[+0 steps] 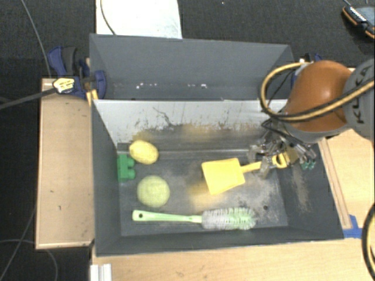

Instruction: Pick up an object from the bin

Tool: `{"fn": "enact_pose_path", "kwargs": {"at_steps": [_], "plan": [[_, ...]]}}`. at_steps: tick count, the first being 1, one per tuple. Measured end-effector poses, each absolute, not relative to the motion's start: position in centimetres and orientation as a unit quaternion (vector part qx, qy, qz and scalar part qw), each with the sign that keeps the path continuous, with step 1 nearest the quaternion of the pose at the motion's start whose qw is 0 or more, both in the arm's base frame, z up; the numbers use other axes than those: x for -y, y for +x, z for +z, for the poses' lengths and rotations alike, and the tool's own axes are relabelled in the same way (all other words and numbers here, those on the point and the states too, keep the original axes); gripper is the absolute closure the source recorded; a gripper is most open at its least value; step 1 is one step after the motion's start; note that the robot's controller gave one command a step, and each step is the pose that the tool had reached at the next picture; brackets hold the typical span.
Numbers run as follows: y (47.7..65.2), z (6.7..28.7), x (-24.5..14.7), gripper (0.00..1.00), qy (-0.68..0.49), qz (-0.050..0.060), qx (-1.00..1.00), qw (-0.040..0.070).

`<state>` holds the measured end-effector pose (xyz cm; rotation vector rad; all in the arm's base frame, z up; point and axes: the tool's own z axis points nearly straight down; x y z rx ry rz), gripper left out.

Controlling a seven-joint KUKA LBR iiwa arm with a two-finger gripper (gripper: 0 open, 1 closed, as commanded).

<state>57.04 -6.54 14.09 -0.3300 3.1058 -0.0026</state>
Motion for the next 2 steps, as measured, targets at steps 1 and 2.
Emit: {"fn": "enact_pose_path", "kwargs": {"at_steps": [1, 2], "plan": [[57.1, 15.6, 6.5, 1.0, -0.105, -0.001, -0.994, 0.011], [57.1, 18.0, 6.5, 1.0, -0.104, -0.001, -0.994, 0.01]]}}
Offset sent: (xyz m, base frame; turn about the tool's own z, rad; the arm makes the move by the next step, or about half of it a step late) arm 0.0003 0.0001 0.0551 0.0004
